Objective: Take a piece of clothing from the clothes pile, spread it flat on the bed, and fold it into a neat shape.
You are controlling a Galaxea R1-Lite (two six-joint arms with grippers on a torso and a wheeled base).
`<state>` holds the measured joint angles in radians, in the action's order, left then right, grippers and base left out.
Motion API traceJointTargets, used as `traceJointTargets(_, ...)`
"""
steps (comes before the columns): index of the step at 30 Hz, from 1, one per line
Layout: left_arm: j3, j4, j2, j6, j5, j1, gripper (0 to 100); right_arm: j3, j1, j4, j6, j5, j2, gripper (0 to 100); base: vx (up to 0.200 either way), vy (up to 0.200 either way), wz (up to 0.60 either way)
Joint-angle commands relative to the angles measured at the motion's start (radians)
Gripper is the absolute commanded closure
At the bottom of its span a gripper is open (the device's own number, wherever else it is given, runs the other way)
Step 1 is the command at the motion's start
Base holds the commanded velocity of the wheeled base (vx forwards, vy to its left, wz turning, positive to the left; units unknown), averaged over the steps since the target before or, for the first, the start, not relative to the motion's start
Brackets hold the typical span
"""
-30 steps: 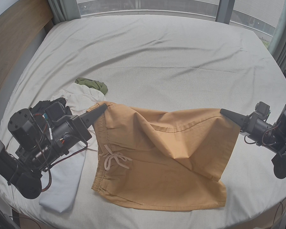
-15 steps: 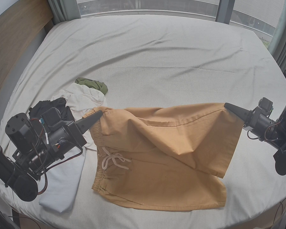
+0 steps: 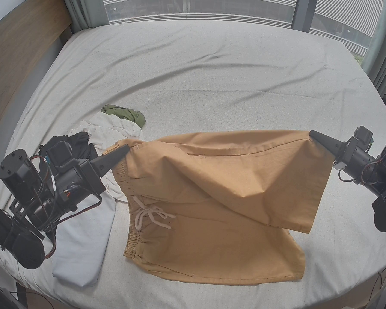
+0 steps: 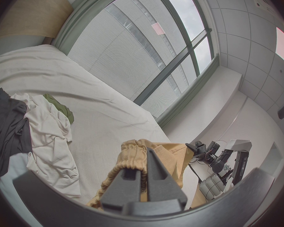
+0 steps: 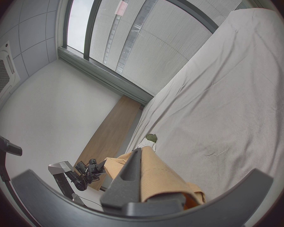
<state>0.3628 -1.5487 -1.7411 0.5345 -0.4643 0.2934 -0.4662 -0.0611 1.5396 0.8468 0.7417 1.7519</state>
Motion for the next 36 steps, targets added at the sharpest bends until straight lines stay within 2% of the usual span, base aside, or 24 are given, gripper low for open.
traceJointTargets(1, -0.013, -0.001, 0.026, 0.001, -0.013, -0.002, 100, -0.014, 0.017, 0.001, 0.021, 0.001, -0.043, 100, 0.000, 0.000, 0.00)
traceJointTargets(15, -0.013, -0.001, 0.124, 0.021, -0.027, 0.006, 100, -0.042, 0.040, -0.001, 0.087, 0.025, -0.177, 100, 0.000, 0.000, 0.00)
traceJointTargets(24, -0.036, -0.001, 0.163, 0.036, -0.067, 0.000, 100, -0.074, 0.104, -0.001, 0.161, 0.054, -0.232, 100, 0.000, 0.000, 0.00)
traceJointTargets(36, -0.042, -0.001, 0.164, 0.035, -0.086, -0.014, 100, -0.089, 0.138, -0.001, 0.164, 0.054, -0.226, 100, 0.000, 0.000, 0.00)
